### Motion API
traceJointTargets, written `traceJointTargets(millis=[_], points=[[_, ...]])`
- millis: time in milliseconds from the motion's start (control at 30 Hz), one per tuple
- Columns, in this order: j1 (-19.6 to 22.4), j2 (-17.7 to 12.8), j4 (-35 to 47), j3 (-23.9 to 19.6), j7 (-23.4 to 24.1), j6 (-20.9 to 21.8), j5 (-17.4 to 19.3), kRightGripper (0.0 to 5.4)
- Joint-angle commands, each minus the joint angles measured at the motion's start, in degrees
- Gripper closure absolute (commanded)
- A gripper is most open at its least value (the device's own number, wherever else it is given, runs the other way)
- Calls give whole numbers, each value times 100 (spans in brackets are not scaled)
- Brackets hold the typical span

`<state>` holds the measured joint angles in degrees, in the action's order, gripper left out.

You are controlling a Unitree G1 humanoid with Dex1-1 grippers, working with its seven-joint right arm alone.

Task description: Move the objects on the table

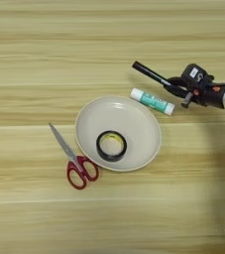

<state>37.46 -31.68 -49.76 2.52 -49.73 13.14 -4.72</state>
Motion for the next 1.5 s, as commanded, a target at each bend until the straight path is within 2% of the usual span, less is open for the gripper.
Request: traceJointTargets(millis=[33, 167, 467, 933, 1500], points=[[688, -382, -80, -98, 464, 190, -160, 453], [769, -429, -426, 36, 735, 328, -466, 453], [860, -410, -1007, 159, 904, 506, -738, 453], [972, -369, -1604, 191, 1001, 560, -842, 453], [932, -327, -1792, 139, 716, 592, -790, 453]])
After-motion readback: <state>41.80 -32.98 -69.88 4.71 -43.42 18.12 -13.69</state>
